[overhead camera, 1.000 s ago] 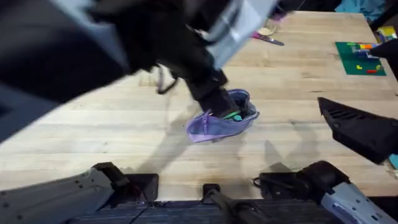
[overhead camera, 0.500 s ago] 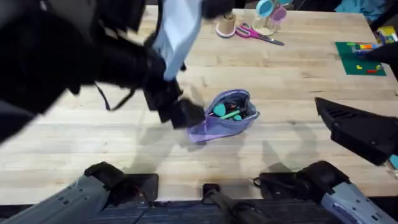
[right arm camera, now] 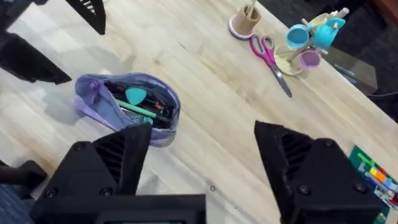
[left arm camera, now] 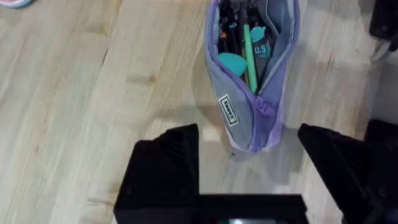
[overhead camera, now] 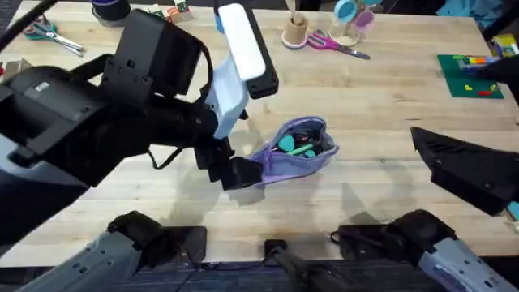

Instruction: Unzip the bag, pick up the pens from the table one at a time and place them inside, then zip the bag closed.

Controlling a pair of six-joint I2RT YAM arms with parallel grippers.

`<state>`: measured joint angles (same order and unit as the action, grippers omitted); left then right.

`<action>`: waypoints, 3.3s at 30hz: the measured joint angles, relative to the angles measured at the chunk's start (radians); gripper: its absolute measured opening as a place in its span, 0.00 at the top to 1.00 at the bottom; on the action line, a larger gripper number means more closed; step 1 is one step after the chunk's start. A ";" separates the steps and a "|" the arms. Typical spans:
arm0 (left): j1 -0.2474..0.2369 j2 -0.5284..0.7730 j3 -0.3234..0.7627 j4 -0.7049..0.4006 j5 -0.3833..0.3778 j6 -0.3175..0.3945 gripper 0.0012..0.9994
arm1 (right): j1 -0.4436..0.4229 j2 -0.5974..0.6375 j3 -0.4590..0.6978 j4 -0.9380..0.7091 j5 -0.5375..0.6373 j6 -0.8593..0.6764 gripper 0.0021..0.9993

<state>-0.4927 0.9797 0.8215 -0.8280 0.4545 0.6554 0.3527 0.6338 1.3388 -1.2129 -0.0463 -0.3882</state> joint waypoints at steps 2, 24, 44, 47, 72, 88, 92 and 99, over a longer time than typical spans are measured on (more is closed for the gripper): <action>0.000 0.000 0.000 -0.009 -0.003 0.000 0.01 | 0.000 0.000 0.000 0.000 0.000 0.000 0.00; 0.211 0.000 -0.006 -0.234 0.268 0.319 0.01 | 0.000 0.013 -0.047 0.000 -0.087 0.005 0.00; 0.362 -0.007 -0.212 -0.040 0.450 0.482 0.01 | 0.000 0.191 -0.047 0.005 -0.295 0.254 0.00; 0.363 -0.007 -0.254 0.007 0.466 0.490 0.01 | 0.000 0.191 -0.048 0.007 -0.299 0.336 0.00; 0.362 -0.007 -0.317 0.039 0.486 0.494 0.01 | 0.018 0.221 -0.099 -0.005 -0.360 0.772 0.00; 0.362 -0.006 -0.317 0.039 0.485 0.495 0.01 | 0.218 0.237 -0.340 0.215 -0.326 1.001 0.00; 0.362 -0.006 -0.317 0.039 0.485 0.496 0.01 | 0.330 0.238 -0.340 0.271 -0.232 1.044 0.00; 0.362 -0.006 -0.317 0.039 0.485 0.496 0.00 | 0.521 0.322 -0.340 0.305 -0.075 1.149 0.00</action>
<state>-0.1303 0.9733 0.5041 -0.7891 0.9398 1.1519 0.8734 0.9555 0.9985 -0.9081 -0.1215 0.7609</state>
